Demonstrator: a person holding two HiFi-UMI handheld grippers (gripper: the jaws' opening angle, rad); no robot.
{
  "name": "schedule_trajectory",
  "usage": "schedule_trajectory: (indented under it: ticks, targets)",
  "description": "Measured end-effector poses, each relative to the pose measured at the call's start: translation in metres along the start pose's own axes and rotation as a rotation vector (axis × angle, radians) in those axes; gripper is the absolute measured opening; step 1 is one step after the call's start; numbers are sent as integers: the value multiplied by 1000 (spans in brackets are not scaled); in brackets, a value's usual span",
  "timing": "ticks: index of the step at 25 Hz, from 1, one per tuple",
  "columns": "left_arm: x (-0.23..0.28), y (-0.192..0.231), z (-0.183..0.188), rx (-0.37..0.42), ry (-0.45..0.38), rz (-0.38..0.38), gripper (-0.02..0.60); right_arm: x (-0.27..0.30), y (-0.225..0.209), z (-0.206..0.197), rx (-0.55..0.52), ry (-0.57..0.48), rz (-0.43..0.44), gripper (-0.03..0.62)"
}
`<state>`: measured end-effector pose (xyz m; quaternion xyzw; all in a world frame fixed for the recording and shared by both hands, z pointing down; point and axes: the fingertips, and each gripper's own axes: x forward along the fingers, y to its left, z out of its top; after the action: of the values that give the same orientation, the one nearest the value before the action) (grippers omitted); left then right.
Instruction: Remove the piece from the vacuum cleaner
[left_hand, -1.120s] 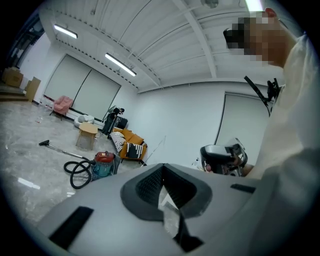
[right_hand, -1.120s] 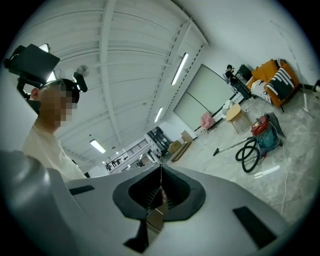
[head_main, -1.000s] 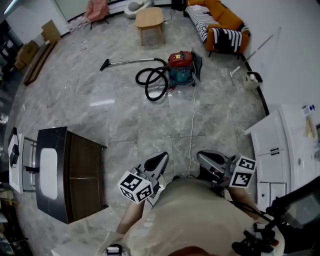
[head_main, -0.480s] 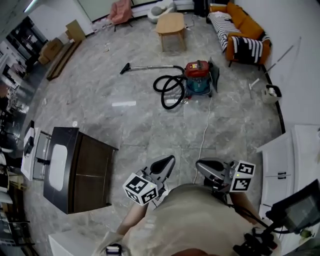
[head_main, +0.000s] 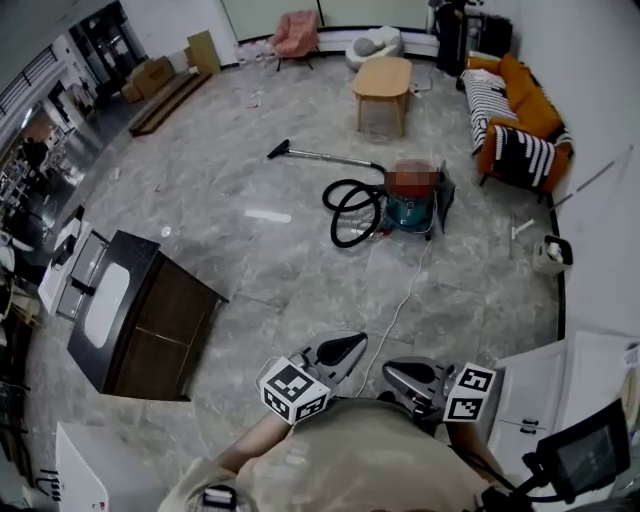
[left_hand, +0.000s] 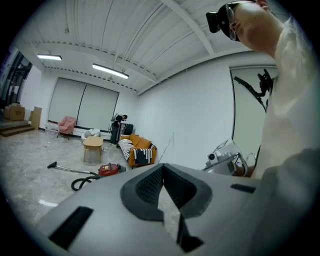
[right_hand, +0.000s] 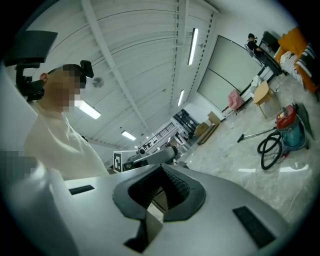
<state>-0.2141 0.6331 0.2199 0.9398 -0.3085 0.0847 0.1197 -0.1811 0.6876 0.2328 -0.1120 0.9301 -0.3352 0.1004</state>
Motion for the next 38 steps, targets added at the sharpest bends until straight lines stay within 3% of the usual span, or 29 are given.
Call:
schedule_trajectory:
  ticks: [6, 11, 14, 17, 23, 27, 32, 38]
  targets:
    - [29, 0, 1, -28, 5, 78, 3, -26, -15, 4, -63, 39, -5, 3]
    - [44, 5, -2, -13, 60, 95, 3, -38, -26, 2, -73, 38, -44, 3]
    - [43, 15, 2, -7, 53, 100, 3, -37, -29, 7, -86, 52, -57, 3]
    - [49, 26, 3, -24, 38, 85, 3, -34, -34, 11, -107, 75, -79, 3]
    - [55, 48, 6, -58, 22, -15, 3, -17, -60, 30, -114, 54, -183, 3]
    - [36, 95, 12, -84, 11, 9, 3, 25, -70, 35, -152, 112, -185, 3]
    - [24, 149, 16, -127, -21, 47, 3, 61, -108, 50, -149, 115, -348, 2]
    - [18, 179, 19, -130, -21, -56, 3, 95, -125, 53, -104, 93, -467, 3]
